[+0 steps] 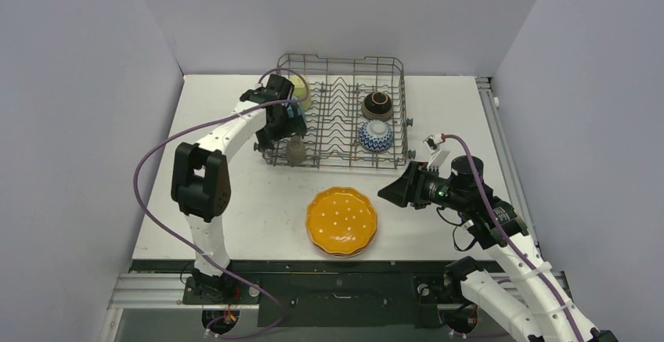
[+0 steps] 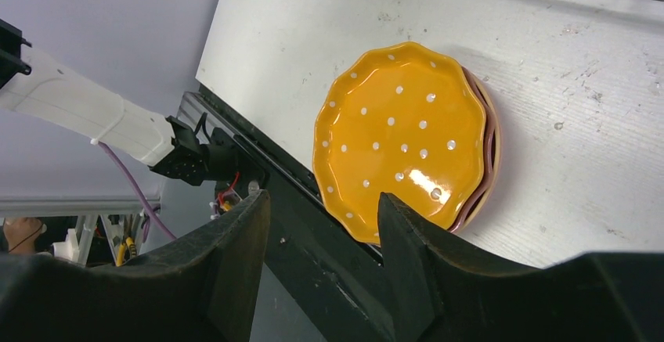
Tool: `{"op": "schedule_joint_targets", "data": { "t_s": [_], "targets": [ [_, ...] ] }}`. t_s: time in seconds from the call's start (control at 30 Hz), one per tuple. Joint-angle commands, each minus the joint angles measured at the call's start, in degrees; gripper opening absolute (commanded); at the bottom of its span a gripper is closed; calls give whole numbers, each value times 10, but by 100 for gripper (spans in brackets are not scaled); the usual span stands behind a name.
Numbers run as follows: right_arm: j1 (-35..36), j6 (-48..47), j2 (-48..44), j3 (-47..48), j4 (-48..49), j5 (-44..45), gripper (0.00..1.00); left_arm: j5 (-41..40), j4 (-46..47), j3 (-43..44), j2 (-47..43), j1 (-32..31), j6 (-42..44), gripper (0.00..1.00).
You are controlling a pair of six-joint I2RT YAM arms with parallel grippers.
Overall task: Load the mixed dishes into the dish rack
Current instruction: Turn the cup upside down in the dish rack, then move the plate to the corner of the board.
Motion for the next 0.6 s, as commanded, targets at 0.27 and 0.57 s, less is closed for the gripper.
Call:
{"op": "schedule_joint_targets", "data": {
  "t_s": [0.27,0.57],
  "targets": [
    [-4,-29,-2,47,-37,43,49,-1,-2,6,-119,-17,41,96],
    [-4,-50,0,100,-87,99,49,6,-6,-25,-190,-46,43,96]
  ]
}}
